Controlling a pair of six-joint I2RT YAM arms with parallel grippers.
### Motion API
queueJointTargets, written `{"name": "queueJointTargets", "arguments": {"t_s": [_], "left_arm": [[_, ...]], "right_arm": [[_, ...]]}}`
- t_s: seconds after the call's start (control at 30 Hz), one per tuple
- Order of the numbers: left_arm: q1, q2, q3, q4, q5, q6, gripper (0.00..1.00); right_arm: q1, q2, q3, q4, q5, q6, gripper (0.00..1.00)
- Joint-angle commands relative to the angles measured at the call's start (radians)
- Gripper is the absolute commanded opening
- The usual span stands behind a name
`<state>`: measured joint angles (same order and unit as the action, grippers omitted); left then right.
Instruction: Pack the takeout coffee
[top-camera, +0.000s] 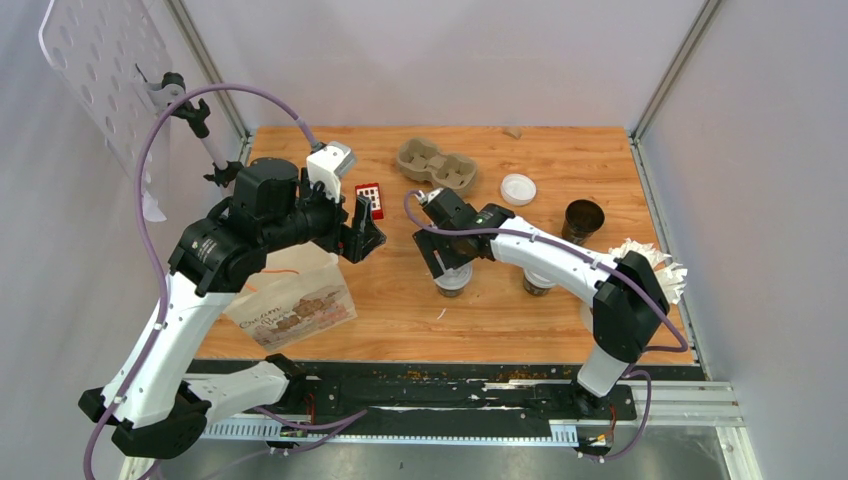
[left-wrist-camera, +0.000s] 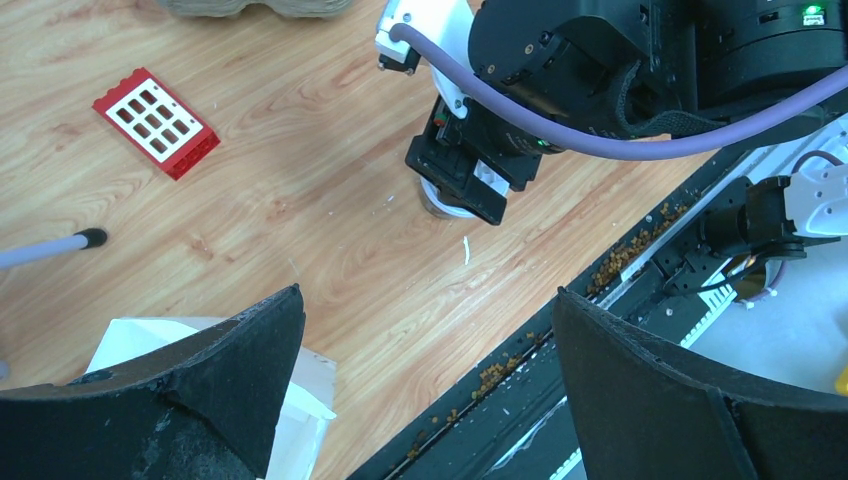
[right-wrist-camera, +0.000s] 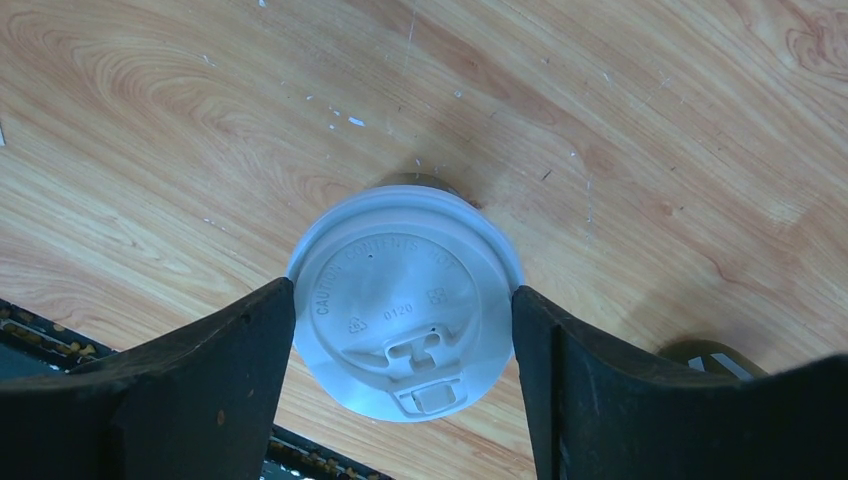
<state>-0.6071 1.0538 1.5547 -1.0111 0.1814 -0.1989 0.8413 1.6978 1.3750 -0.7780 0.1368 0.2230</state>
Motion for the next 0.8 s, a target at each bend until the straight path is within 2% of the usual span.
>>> {"name": "queueJointTargets", "arguments": {"t_s": [0.0, 0.37, 0.77], "left_arm": [[-0.001, -0.014, 0.004, 0.02, 0.003, 0.015, 1.0], [-0.001, -0.022, 0.0, 0.021, 0.006, 0.013, 1.0], [-0.002, -0.017, -0.026, 0.074, 0.057, -0.018, 1.0]], "right_arm": [[0.005, -0.053, -0.021, -0.012, -0.006, 0.009, 0.63], [-0.01, -0.133, -0.033, -0.096, 0.01, 0.032, 0.62], [-0.07, -0.369, -0.261, -0.192, 0.082, 0.239, 0.64]]}}
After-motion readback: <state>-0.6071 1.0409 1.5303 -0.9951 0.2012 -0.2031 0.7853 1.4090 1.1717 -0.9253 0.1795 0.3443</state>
